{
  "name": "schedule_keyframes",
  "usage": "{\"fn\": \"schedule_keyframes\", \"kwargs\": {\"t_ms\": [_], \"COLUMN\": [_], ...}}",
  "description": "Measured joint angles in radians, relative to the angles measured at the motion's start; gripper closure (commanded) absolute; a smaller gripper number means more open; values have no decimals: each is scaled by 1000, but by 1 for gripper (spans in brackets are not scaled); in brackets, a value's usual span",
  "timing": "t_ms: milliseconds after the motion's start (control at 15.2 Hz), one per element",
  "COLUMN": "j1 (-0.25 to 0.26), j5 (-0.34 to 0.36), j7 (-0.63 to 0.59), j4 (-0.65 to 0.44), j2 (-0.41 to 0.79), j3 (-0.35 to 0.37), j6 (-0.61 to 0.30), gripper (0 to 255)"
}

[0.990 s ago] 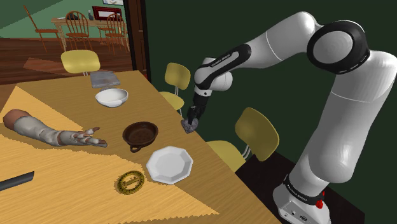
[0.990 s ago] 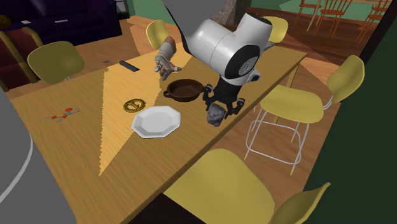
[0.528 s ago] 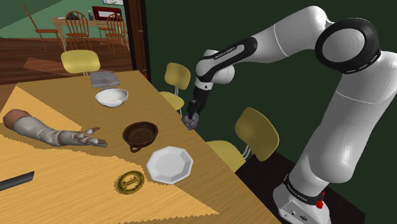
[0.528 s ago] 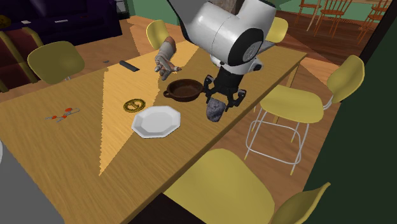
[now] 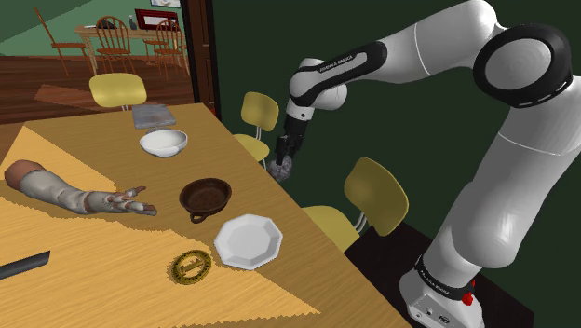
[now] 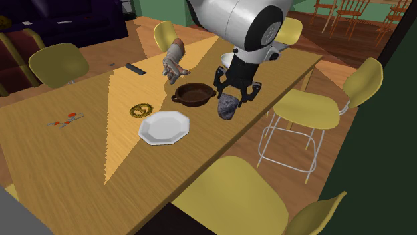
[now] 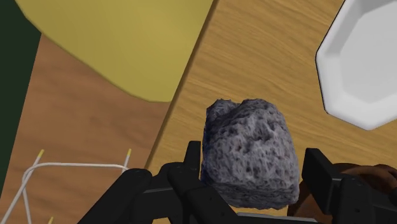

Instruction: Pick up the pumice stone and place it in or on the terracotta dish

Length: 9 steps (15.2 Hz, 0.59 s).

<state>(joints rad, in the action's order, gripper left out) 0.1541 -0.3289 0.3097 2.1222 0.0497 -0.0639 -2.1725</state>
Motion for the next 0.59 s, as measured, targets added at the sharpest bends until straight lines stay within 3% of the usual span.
{"fn": "schedule_keyframes", "kwargs": {"t_ms": [594], "j1": [11], "j5": [22], "j7": [-60], "j4": [-86], "j2": [-22], "j3": [10], "j6": [97], "gripper": [255]}}
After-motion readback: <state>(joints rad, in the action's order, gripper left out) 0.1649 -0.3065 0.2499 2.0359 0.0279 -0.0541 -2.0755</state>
